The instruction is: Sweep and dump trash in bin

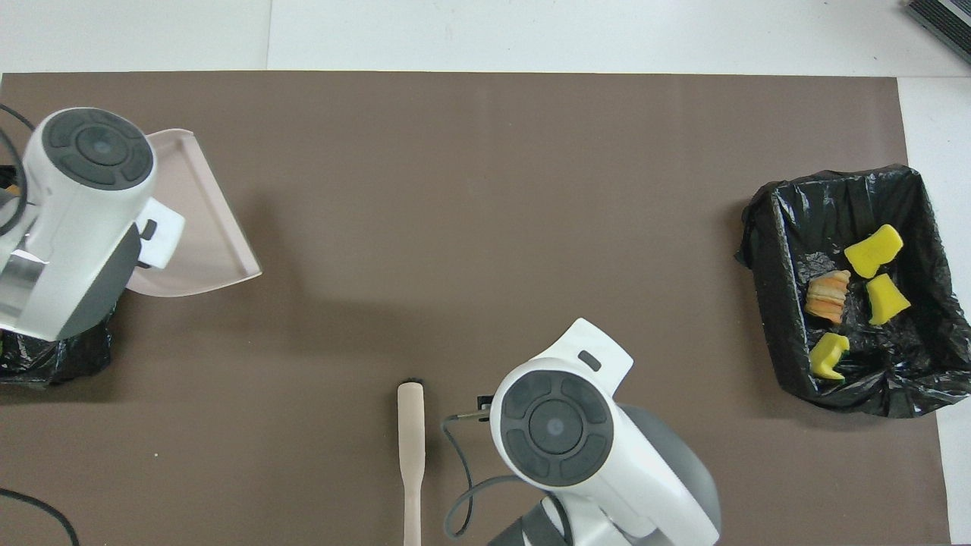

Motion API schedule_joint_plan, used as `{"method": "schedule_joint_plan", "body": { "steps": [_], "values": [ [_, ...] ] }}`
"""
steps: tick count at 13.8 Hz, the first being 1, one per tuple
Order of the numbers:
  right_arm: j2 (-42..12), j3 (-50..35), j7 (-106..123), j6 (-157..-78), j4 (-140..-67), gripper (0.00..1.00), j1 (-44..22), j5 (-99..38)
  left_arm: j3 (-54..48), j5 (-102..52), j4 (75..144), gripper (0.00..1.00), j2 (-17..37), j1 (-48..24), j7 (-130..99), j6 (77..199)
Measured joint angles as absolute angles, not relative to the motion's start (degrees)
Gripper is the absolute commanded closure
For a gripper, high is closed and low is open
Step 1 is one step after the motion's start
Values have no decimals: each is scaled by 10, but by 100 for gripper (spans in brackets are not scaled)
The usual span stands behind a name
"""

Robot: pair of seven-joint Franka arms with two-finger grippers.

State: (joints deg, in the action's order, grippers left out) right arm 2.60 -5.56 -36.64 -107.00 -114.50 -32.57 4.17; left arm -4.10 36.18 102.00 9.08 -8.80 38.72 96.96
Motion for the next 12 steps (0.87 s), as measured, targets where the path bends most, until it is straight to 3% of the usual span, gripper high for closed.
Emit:
{"method": "schedule_joint_plan", "body": {
  "steps": [6, 12],
  "values": [
    [-19, -55, -200, -1077, -1080, 0, -203, 68, -41, 145, 962, 100, 141, -171, 39, 968],
    [-23, -53, -48, -1077, -1027, 0, -50, 68, -42, 26, 952, 100, 173, -245, -155, 1050]
  ]
}}
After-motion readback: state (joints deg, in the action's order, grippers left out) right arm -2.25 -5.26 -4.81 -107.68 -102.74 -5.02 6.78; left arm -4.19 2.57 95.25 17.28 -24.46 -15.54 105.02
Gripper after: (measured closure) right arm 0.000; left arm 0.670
